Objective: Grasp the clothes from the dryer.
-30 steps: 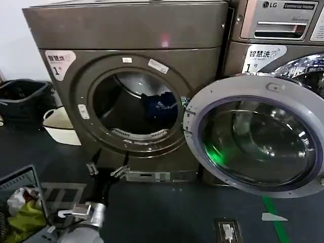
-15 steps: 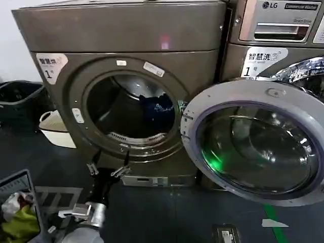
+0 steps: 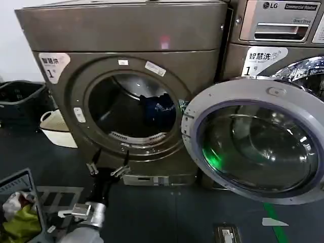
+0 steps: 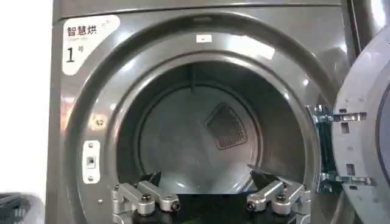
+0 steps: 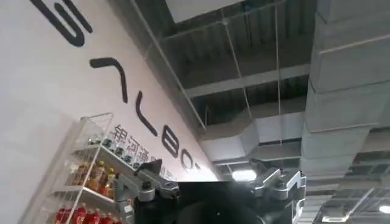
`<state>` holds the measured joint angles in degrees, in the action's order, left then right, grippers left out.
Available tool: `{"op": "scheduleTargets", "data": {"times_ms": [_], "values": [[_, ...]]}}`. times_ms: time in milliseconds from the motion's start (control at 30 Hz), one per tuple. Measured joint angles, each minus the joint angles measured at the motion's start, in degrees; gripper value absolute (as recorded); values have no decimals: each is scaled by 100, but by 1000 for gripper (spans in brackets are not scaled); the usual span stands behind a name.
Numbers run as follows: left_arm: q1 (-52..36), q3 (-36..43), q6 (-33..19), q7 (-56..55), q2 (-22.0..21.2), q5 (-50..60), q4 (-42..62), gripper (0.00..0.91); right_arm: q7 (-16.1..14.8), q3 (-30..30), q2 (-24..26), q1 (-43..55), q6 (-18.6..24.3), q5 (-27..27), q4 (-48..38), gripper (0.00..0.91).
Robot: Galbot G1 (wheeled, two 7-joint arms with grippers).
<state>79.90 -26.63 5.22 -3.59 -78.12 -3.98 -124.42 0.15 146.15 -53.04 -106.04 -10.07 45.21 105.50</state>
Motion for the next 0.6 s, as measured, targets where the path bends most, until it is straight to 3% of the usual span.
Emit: {"op": "scheduleTargets", "data": {"times_ms": [600], "values": [[-80, 31, 14, 3, -17, -8, 91, 907, -33, -41, -1, 51, 72, -2, -28, 907]]}}
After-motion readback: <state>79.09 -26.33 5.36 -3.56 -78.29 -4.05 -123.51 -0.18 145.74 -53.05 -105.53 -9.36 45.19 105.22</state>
